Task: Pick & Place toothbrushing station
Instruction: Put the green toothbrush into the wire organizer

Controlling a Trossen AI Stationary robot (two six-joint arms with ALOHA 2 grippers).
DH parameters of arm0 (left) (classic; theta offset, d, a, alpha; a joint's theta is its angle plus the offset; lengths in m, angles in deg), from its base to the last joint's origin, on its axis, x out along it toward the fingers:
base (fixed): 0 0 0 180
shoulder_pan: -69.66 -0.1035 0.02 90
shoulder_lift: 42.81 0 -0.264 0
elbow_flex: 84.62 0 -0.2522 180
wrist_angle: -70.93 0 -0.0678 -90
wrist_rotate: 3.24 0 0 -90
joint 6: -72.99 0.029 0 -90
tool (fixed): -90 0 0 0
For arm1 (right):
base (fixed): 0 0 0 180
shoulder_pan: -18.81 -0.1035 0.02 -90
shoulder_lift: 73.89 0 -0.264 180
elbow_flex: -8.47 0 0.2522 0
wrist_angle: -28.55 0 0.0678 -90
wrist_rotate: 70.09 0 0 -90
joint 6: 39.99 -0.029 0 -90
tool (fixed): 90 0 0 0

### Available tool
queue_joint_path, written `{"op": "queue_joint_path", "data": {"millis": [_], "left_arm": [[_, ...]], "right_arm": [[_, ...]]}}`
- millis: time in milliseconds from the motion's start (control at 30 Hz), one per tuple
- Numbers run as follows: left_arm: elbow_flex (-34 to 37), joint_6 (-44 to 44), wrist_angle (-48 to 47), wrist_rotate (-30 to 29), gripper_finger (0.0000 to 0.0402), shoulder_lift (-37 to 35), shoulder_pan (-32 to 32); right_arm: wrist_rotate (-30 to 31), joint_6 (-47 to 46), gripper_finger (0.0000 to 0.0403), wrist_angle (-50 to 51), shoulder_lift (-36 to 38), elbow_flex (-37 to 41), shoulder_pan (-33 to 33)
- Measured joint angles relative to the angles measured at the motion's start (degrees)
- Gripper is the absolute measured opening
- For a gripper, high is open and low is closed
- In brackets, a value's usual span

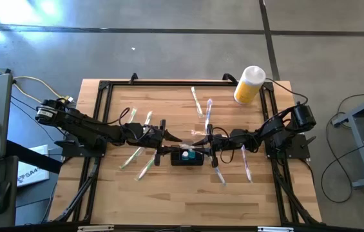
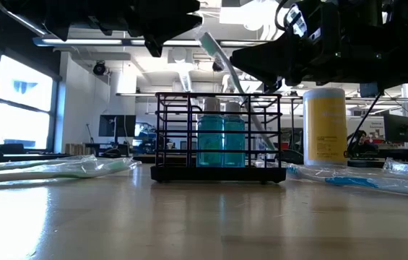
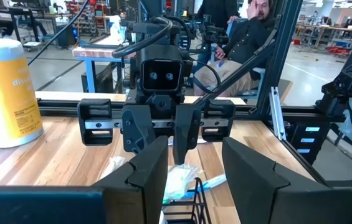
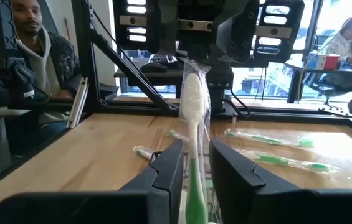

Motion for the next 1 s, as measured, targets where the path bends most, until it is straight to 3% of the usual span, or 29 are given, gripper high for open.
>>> {"op": "queue_joint_path", "data": {"millis": [500,667,1000], "left_arm": [[0.0,0.0,-1.45,0.12,0.0148,0.0,0.02],[0.0,0.01,-1.49,0.12,0.0148,-0.02,0.0],[-0.02,1.25,-5.33,0.12,0.0148,-0.11,0.01]], "right_arm": [[1.33,2.76,0.0086,-0.06,1.42,0.0,-0.88],[9.06,7.39,0.0097,1.51,4.14,0.0,-3.64],[21.99,12.6,0.0113,16.2,12.27,0.02,-10.7]]}}
